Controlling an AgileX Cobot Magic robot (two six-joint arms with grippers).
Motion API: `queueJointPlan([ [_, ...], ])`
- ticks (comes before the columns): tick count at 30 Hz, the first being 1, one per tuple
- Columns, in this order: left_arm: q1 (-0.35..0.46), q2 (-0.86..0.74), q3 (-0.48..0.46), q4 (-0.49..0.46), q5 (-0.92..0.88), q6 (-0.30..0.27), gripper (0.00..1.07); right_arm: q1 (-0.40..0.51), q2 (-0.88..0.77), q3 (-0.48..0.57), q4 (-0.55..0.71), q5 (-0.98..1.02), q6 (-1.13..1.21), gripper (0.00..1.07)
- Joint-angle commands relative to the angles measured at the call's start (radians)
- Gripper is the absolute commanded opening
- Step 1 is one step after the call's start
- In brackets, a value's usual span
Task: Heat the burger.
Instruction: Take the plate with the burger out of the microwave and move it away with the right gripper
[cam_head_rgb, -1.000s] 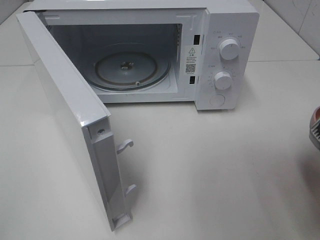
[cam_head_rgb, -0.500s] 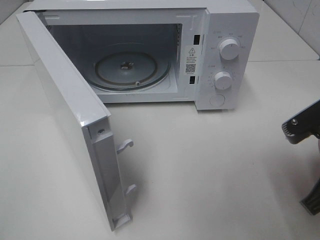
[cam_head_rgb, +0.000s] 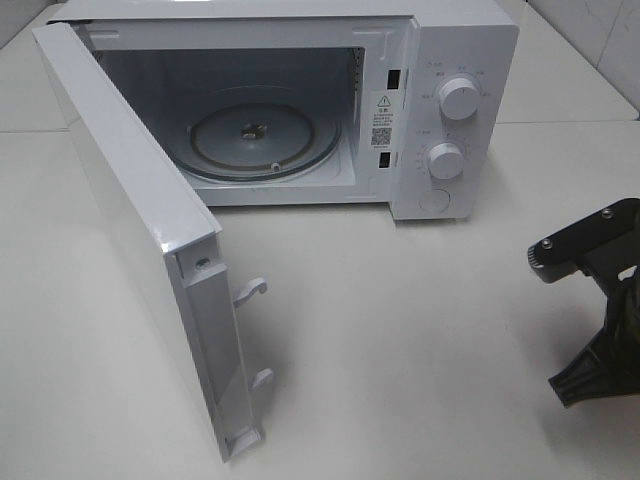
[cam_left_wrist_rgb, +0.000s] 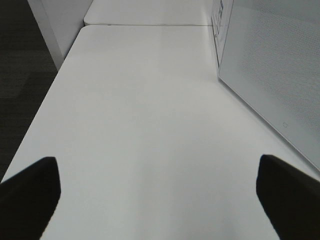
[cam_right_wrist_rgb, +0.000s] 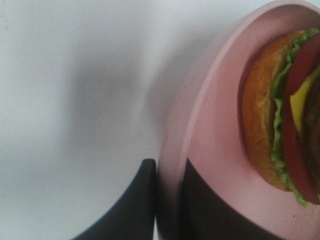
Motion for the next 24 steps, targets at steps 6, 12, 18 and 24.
queueJointPlan([
  [6, 0.002, -0.015, 0.003, -0.003, -0.014, -0.003, 1.0, -0.006, 0.137, -0.024, -0.075, 0.016, 0.134, 0.02],
  [12, 0.002, -0.015, 0.003, -0.003, -0.014, -0.003, 1.0, -0.006, 0.216, -0.024, -0.095, -0.05, 0.19, 0.03],
  [18, 0.002, -0.015, 0.003, -0.003, -0.014, -0.003, 1.0, -0.006, 0.249, -0.024, -0.163, -0.056, 0.281, 0.05],
  [24, 0.002, -0.015, 0.003, -0.003, -0.014, -0.003, 1.0, -0.006, 0.252, -0.024, -0.189, -0.058, 0.28, 0.09],
])
